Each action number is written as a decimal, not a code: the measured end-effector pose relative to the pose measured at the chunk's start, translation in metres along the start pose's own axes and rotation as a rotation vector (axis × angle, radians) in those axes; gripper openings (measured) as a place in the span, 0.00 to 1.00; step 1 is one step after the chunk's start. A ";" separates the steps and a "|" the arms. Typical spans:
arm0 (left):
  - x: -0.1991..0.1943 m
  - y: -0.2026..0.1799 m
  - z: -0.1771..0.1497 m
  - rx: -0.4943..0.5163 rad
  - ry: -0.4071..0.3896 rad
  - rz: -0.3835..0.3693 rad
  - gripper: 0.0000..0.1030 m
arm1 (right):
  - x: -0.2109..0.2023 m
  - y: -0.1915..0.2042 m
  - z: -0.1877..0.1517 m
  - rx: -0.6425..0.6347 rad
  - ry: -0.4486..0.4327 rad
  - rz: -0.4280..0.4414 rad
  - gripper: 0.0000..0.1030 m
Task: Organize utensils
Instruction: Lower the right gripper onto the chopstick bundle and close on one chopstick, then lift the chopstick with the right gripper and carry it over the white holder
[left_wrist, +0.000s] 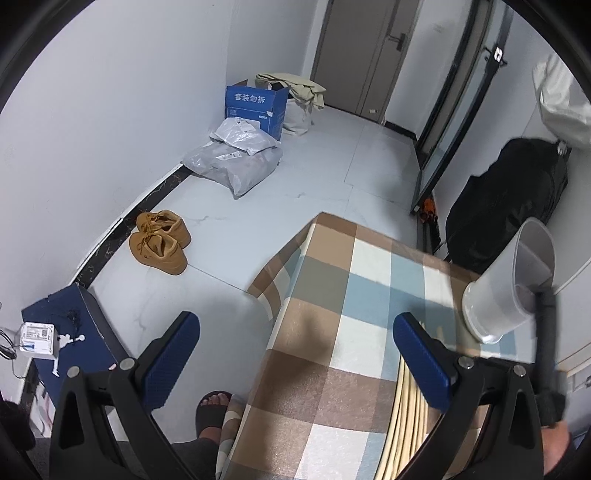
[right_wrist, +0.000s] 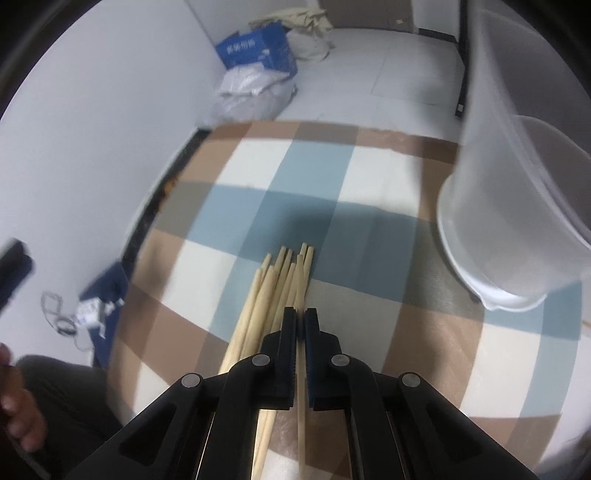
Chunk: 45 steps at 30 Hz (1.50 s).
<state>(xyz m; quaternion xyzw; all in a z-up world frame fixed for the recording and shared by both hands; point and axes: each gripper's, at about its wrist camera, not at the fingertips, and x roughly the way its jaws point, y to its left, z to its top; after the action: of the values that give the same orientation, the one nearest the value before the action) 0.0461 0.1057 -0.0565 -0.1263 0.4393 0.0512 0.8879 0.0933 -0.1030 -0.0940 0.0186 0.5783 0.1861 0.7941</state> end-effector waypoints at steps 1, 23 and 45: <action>0.003 -0.002 -0.001 0.011 0.011 0.002 0.99 | -0.008 -0.004 -0.001 0.015 -0.028 0.020 0.03; 0.065 -0.063 -0.070 0.340 0.407 0.081 0.99 | -0.093 -0.067 -0.045 0.292 -0.458 0.299 0.03; 0.097 -0.099 -0.039 0.426 0.407 -0.019 0.48 | -0.114 -0.081 -0.045 0.272 -0.566 0.257 0.03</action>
<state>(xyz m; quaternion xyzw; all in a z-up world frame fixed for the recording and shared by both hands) 0.0953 -0.0023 -0.1389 0.0512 0.6080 -0.0767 0.7886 0.0435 -0.2231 -0.0246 0.2479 0.3476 0.1931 0.8834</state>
